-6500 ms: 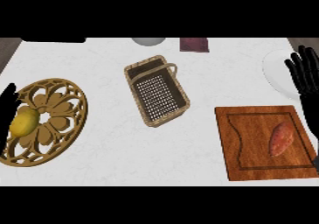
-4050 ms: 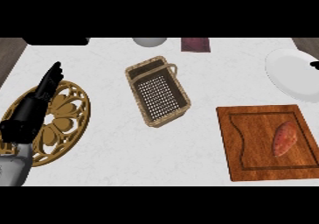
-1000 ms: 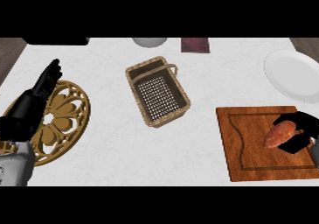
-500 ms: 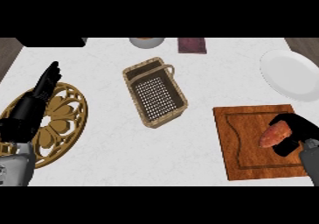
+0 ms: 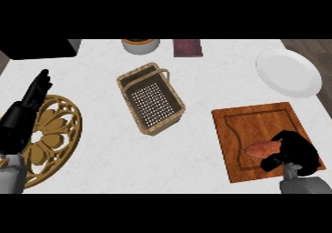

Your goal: Pick the sweet potato from the cutting board and place it in the basket

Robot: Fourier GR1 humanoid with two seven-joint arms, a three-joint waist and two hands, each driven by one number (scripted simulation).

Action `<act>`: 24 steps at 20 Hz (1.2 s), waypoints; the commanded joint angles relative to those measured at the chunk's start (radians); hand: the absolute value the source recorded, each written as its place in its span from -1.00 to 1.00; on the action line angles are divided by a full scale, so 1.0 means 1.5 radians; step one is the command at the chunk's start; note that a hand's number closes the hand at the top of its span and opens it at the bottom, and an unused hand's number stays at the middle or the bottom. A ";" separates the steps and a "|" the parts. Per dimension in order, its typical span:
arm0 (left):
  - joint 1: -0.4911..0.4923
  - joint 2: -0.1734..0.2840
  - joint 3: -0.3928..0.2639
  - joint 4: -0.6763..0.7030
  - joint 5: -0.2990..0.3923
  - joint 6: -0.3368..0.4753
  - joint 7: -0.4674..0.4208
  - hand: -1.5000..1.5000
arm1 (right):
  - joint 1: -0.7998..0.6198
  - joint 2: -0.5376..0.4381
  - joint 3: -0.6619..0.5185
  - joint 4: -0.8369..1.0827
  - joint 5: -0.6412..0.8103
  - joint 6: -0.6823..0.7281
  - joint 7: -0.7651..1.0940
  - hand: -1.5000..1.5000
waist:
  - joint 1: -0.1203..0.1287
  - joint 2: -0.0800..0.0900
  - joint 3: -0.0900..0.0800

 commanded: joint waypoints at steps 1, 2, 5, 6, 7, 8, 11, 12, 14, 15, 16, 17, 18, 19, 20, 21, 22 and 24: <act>0.020 -0.002 -0.002 -0.009 -0.001 -0.002 -0.014 0.00 | 0.044 0.028 0.050 -0.151 0.103 -0.030 0.148 1.00 | -0.001 0.000 0.002; 0.019 -0.007 -0.002 0.000 -0.001 0.002 -0.013 0.00 | 0.033 0.036 0.057 -0.191 0.131 -0.039 0.174 1.00 | -0.002 0.002 0.001; -0.006 0.012 0.016 -0.004 0.013 -0.007 0.007 0.00 | 0.013 0.051 0.072 -0.307 0.210 -0.070 0.200 1.00 | -0.004 -0.001 0.002; 0.014 -0.009 -0.002 -0.009 0.006 -0.002 -0.004 0.00 | 0.002 0.051 0.072 -0.348 0.237 -0.074 0.202 1.00 | 0.000 -0.002 0.002; 0.016 -0.006 -0.005 -0.006 0.003 -0.005 -0.005 0.00 | -0.023 0.049 0.069 -0.396 0.249 -0.072 0.191 1.00 | -0.001 -0.004 0.002; 0.007 -0.001 0.000 0.005 0.004 -0.006 -0.005 0.00 | -0.034 0.075 0.093 -0.434 0.269 -0.086 0.187 1.00 | 0.000 -0.002 0.003; 0.007 -0.005 -0.013 -0.002 -0.005 -0.006 -0.017 0.00 | -0.113 0.121 0.122 -0.520 0.334 -0.059 0.207 1.00 | 0.030 0.008 0.004; 0.000 -0.013 -0.015 0.012 -0.008 0.001 -0.022 0.00 | -0.119 0.133 0.145 -0.561 0.357 -0.028 0.215 1.00 | 0.022 0.009 0.003; -0.025 -0.010 -0.012 0.008 -0.001 -0.002 -0.010 0.00 | -0.168 0.152 0.181 -0.603 0.414 0.045 0.231 1.00 | 0.032 0.012 0.004; -0.024 -0.002 -0.016 0.005 -0.003 -0.012 -0.010 0.00 | -0.224 0.162 0.194 -0.577 0.456 0.079 0.235 1.00 | 0.045 0.014 0.003; -0.013 -0.018 -0.030 0.002 -0.009 -0.006 -0.011 0.00 | -0.251 0.163 0.207 -0.594 0.459 0.110 0.244 1.00 | 0.046 0.013 0.003; -0.012 -0.012 -0.028 -0.008 -0.001 -0.016 -0.013 0.00 | -0.276 0.164 0.222 -0.596 0.457 0.141 0.266 1.00 | 0.052 0.014 0.004; -0.027 -0.020 -0.030 0.003 -0.004 -0.007 -0.004 0.00 | -0.326 0.164 0.211 -0.556 0.445 0.142 0.276 1.00 | 0.058 0.017 0.003; -0.037 -0.014 -0.030 0.003 0.000 -0.016 0.000 0.00 | -0.364 0.165 0.215 -0.539 0.431 0.156 0.280 1.00 | 0.062 0.018 0.004; -0.009 -0.013 -0.032 -0.006 0.000 -0.022 -0.019 0.00 | -0.396 0.165 0.212 -0.526 0.430 0.161 0.287 1.00 | 0.071 0.017 0.004; -0.032 -0.022 -0.046 0.001 -0.008 -0.018 -0.003 0.00 | -0.423 0.165 0.199 -0.515 0.395 0.155 0.297 1.00 | 0.069 0.018 0.004; -0.038 -0.030 -0.051 -0.009 -0.011 -0.009 -0.006 0.00 | -0.453 0.165 0.183 -0.486 0.385 0.143 0.298 1.00 | 0.077 0.018 0.004; -0.036 -0.028 -0.046 0.011 -0.011 -0.011 -0.020 0.00 | -0.502 0.165 0.166 -0.450 0.361 0.143 0.322 1.00 | 0.081 0.021 0.004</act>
